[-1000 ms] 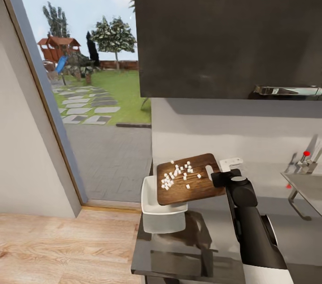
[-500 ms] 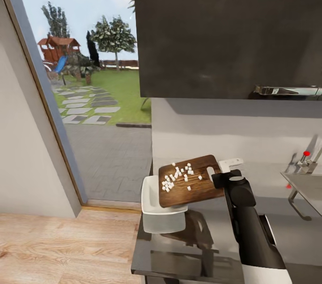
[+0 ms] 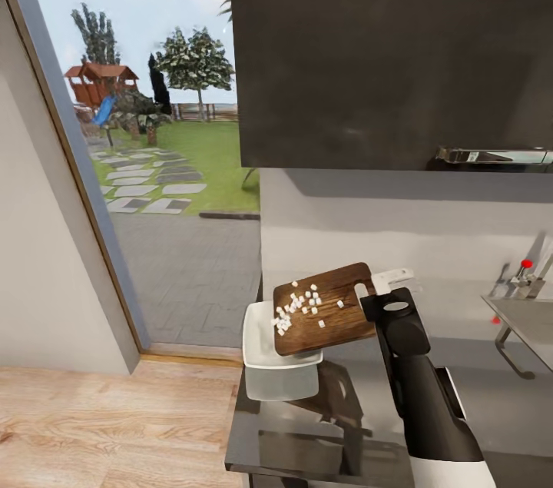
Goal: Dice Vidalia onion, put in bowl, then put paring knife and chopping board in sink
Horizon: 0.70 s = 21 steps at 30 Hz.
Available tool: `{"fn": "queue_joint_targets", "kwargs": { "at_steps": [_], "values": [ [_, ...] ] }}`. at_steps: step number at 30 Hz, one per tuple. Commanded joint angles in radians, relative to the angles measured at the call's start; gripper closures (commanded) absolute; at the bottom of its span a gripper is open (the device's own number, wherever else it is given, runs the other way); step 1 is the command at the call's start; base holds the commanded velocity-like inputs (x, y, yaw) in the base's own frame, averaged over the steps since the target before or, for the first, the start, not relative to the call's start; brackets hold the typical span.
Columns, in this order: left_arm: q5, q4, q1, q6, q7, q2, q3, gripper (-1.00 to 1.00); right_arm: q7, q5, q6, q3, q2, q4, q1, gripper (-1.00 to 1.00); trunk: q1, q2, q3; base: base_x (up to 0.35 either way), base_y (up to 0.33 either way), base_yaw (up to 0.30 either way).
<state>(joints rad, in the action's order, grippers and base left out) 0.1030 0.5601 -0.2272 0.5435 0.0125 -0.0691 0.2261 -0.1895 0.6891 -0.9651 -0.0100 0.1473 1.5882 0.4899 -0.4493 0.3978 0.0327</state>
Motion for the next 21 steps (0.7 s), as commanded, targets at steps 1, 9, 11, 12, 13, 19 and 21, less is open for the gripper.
{"fn": "queue_joint_targets", "kwargs": {
  "at_steps": [1, 9, 11, 12, 13, 19, 21],
  "values": [
    [0.011, 0.001, 0.0, 0.001, 0.001, -0.001, 0.007, -1.0, -0.01, 0.01, -0.003, -0.001, 0.001, 0.001, 0.001, 1.0, -0.001, 0.002, 0.002, 0.0, 0.0, 0.0],
    [0.011, 0.001, 0.0, 0.001, 0.001, -0.001, 0.007, -1.0, 0.043, 0.01, -0.004, 0.066, 0.003, 0.001, 0.001, 1.0, -0.001, 0.002, 0.002, 0.0, 0.0, 0.0],
    [0.011, 0.001, 0.0, 0.001, 0.001, -0.001, 0.007, -1.0, 0.056, 0.01, -0.004, 0.073, 0.003, 0.001, 0.001, 1.0, -0.001, 0.002, 0.002, 0.0, 0.0, 0.0],
    [0.011, 0.001, 0.0, 0.002, 0.001, -0.001, 0.007, -1.0, 0.06, 0.01, -0.004, 0.075, 0.003, 0.001, 0.001, 1.0, -0.001, 0.002, 0.002, 0.0, 0.0, 0.0],
    [0.011, 0.002, 0.0, 0.001, 0.001, -0.001, 0.007, -1.0, 0.062, 0.01, -0.004, 0.076, 0.003, 0.001, 0.001, 1.0, -0.001, 0.002, 0.002, 0.0, 0.0, 0.0],
    [0.011, 0.001, 0.0, 0.001, 0.001, -0.001, 0.007, -1.0, 0.064, 0.01, -0.004, 0.076, 0.003, 0.001, 0.001, 1.0, -0.001, 0.002, 0.002, 0.0, 0.0, 0.0],
    [0.011, 0.001, 0.0, 0.001, 0.001, -0.001, 0.007, -1.0, 0.066, 0.01, -0.004, 0.077, 0.003, 0.001, 0.001, 1.0, -0.001, 0.002, 0.002, 0.0, 0.0, 0.0]
  ]
}}
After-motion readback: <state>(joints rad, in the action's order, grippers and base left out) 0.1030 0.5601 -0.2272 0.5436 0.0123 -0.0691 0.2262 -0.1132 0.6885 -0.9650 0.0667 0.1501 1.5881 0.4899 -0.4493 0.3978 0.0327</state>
